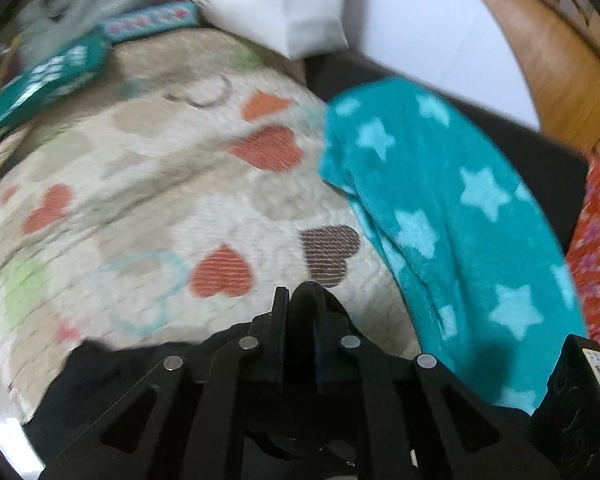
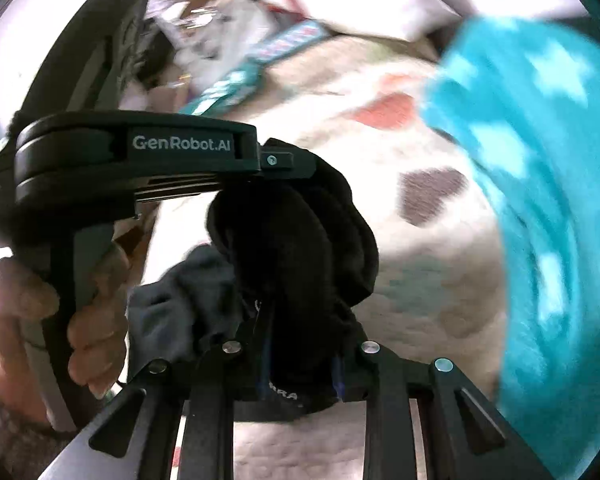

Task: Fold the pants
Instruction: 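Grasp the pants leg with the right gripper while the left gripper grasps the other end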

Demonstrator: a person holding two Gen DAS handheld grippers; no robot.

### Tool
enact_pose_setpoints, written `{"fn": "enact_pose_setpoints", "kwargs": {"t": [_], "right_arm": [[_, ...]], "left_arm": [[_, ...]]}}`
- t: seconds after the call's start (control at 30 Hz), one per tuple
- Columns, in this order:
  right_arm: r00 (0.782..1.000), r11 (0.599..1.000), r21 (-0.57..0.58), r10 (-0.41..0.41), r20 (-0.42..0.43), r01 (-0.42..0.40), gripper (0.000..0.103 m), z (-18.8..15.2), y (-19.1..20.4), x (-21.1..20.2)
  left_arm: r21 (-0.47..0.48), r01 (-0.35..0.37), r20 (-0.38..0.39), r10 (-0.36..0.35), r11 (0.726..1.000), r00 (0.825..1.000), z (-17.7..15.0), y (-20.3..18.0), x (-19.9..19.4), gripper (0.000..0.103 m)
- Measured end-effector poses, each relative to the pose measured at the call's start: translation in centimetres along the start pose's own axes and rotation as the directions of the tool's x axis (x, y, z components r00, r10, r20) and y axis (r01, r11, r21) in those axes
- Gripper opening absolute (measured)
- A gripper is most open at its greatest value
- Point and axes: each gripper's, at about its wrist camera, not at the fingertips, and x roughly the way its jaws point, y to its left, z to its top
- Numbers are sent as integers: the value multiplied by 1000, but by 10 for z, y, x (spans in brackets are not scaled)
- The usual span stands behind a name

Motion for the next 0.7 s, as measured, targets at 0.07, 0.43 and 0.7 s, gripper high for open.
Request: {"fn": "enact_pose_setpoints", "kwargs": {"t": [0.07,0.43,0.7], "right_arm": [[999,996,-85,38,-7,-39,26,3,32,-1],[981,889,-440,44,-188,-125,25,-40,167,76],[973,752,-651,-59,-225,-105,64,-88,205,116]], "left_arm": [[-45,-8,41,10,999,999,-8,22,-30,10],[-411,-50,164,128,910,978,-112,178,-105,10],[-644,49,139,53,763,989,-156,252,-88,27]]}}
